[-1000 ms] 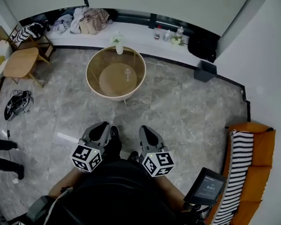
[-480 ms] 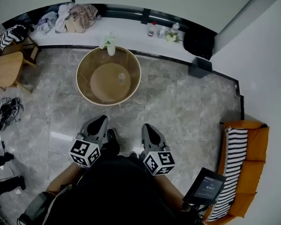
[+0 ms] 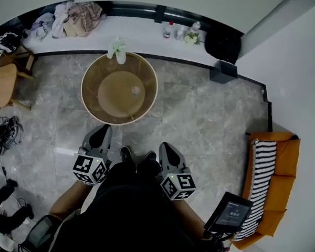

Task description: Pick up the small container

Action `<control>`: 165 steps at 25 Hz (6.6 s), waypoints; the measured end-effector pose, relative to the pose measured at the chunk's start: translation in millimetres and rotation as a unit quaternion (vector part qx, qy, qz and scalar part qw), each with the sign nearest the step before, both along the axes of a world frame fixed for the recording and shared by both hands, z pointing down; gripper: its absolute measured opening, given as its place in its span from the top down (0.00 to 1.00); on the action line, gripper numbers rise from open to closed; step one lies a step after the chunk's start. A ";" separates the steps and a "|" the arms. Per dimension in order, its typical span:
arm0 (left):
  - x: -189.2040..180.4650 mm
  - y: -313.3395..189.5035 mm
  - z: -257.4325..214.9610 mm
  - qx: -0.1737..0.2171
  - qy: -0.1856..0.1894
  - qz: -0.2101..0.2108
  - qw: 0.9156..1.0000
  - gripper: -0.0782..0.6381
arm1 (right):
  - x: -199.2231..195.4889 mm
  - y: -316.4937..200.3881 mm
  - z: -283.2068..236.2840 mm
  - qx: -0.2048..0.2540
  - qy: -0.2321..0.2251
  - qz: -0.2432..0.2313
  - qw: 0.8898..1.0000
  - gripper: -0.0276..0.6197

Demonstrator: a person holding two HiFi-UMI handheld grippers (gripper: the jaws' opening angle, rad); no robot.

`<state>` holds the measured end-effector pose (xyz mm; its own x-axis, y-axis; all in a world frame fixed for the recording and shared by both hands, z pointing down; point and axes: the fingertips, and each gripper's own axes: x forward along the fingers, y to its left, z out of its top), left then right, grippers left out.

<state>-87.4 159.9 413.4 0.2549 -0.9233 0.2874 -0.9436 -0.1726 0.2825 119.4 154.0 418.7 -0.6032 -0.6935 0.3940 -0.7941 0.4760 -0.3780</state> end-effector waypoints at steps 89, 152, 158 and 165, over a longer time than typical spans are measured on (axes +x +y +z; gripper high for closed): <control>34.0 -327.8 536.3 -0.324 -0.198 0.185 0.906 0.43 | -23.2 -259.5 283.6 -0.265 0.006 -0.003 0.964 0.96; 38.2 -193.1 53.5 -0.152 0.128 0.095 0.975 0.41 | -51.9 -228.8 23.2 -0.074 -0.060 -0.035 0.995 0.96; 41.3 -185.2 26.8 -0.127 0.113 0.106 0.980 0.41 | -46.5 -229.7 6.7 -0.058 -0.060 -0.033 0.996 0.96; 41.3 -187.1 9.0 -0.108 0.097 0.116 0.983 0.41 | -47.1 -237.5 -7.6 -0.041 -0.062 -0.033 0.997 0.96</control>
